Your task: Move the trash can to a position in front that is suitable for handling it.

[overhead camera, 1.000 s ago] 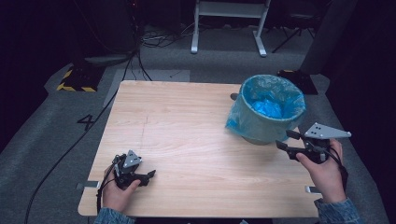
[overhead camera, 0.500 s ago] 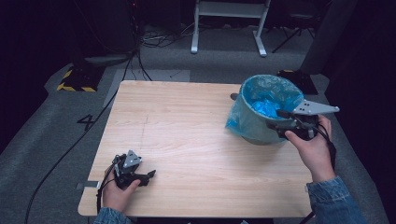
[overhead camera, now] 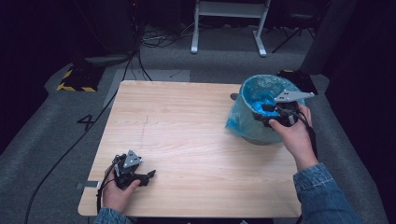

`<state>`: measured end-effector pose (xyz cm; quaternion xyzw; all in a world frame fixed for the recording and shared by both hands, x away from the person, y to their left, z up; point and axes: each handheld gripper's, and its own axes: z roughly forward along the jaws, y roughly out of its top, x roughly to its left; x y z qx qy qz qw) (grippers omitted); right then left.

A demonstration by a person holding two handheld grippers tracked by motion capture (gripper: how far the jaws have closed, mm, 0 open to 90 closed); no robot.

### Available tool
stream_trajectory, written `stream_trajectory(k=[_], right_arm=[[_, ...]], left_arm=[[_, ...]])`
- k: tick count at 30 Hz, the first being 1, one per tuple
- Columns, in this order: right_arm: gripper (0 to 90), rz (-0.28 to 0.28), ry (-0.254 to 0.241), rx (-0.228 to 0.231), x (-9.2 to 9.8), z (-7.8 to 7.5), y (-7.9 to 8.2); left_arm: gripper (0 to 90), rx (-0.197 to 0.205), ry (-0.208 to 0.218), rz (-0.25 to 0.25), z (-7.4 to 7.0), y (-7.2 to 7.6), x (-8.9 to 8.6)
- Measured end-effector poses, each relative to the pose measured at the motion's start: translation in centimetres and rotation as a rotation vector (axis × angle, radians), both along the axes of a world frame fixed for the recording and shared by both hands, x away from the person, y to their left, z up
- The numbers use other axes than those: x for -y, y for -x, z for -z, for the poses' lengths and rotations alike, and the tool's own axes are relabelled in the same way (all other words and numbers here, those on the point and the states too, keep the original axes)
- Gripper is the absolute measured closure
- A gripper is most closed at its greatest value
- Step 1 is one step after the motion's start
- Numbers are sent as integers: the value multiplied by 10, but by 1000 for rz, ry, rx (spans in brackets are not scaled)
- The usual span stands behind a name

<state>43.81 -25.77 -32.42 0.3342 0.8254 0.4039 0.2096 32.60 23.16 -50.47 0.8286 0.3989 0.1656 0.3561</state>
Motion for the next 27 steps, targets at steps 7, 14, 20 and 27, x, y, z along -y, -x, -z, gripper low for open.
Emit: stream_trajectory(k=[7, 14, 20, 27], right_arm=[[610, -21, 15, -17, -9, 2, -8], [722, -76, 67, -18, -20, 2, -4], [674, -145, 47, -33, -35, 2, 15], [610, -228, 54, -30, -59, 0, 47]], left_arm=[[200, 0, 0, 0, 0, 0, 0], [200, -1, 2, -1, 0, 0, 0], [200, 0, 0, 0, 0, 0, 0], [200, 0, -2, 0, 0, 0, 0]])
